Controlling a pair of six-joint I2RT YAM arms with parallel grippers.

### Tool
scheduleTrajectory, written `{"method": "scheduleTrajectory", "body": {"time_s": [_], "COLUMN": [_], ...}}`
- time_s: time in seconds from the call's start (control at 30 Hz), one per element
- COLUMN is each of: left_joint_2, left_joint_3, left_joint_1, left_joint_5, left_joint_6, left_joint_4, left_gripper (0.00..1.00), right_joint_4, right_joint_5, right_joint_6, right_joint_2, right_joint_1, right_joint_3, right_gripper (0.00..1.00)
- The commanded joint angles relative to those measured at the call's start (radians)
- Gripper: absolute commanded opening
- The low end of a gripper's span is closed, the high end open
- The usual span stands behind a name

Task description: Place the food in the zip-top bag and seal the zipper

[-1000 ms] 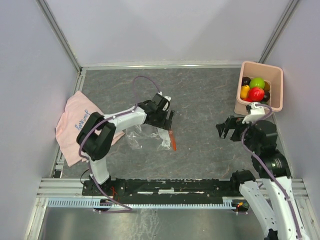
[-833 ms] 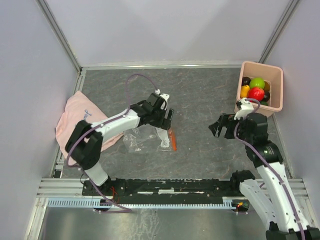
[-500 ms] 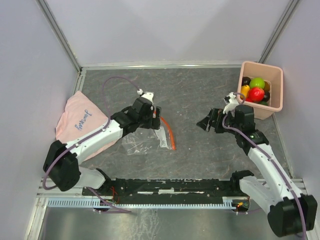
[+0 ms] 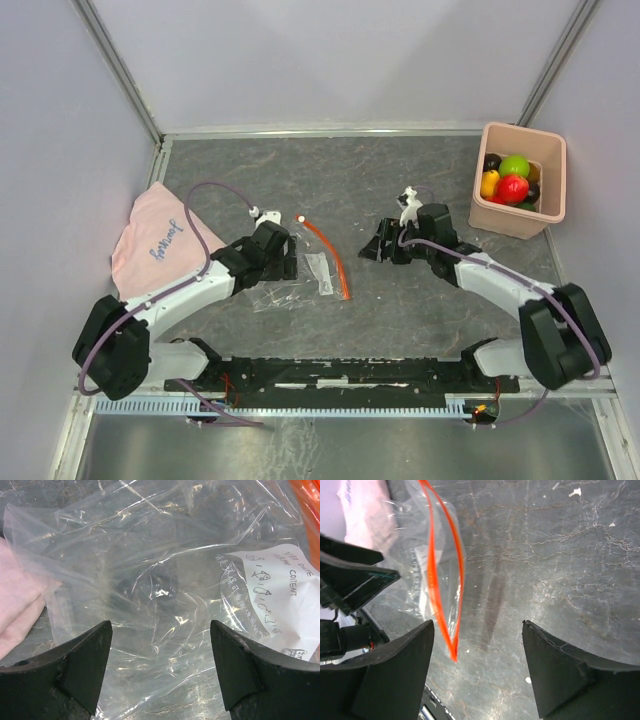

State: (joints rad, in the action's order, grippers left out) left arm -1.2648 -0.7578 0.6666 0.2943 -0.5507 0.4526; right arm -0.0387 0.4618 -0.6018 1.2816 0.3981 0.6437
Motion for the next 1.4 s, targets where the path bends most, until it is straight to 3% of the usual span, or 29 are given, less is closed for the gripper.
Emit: {"method": "scheduleTrajectory", "body": {"time_s": [0.0, 0.13, 0.57, 0.87, 1.17, 1.37], "left_joint_2": [0.050, 0.065, 0.081, 0.085, 0.140, 0.178], "left_joint_3": [0.025, 0.045, 0.084, 0.097, 0.095, 0.050], "left_joint_1": [-0.007, -0.009, -0.009, -0.010, -0.010, -0.010], "left_joint_5": [0.011, 0.005, -0.033, -0.055, -0.096, -0.137], "left_joint_6": [-0.040, -0.035, -0.034, -0.035, -0.046, -0.068], "left_joint_4": [-0.087, -0.103, -0.154, -0.175, -0.209, -0.189], "left_gripper": [0.85, 0.85, 0.85, 0.85, 0.85, 0.85], "right_joint_4": [-0.158, -0.234, -0.441, -0.467, -0.497, -0.416], "right_joint_5": [-0.030, -0.011, 0.093, 0.128, 0.149, 0.078], "right_joint_6": [-0.018, -0.029, -0.116, -0.120, -0.143, -0.110], "right_joint_2": [0.121, 0.228, 0.443, 0.518, 0.501, 0.386], "right_joint_1": [0.020, 0.040, 0.116, 0.162, 0.184, 0.189], "right_joint_3": [0.019, 0.037, 0.095, 0.142, 0.146, 0.126], "right_gripper": [0.74, 0.64, 0.65, 0.63, 0.28, 0.04]}}
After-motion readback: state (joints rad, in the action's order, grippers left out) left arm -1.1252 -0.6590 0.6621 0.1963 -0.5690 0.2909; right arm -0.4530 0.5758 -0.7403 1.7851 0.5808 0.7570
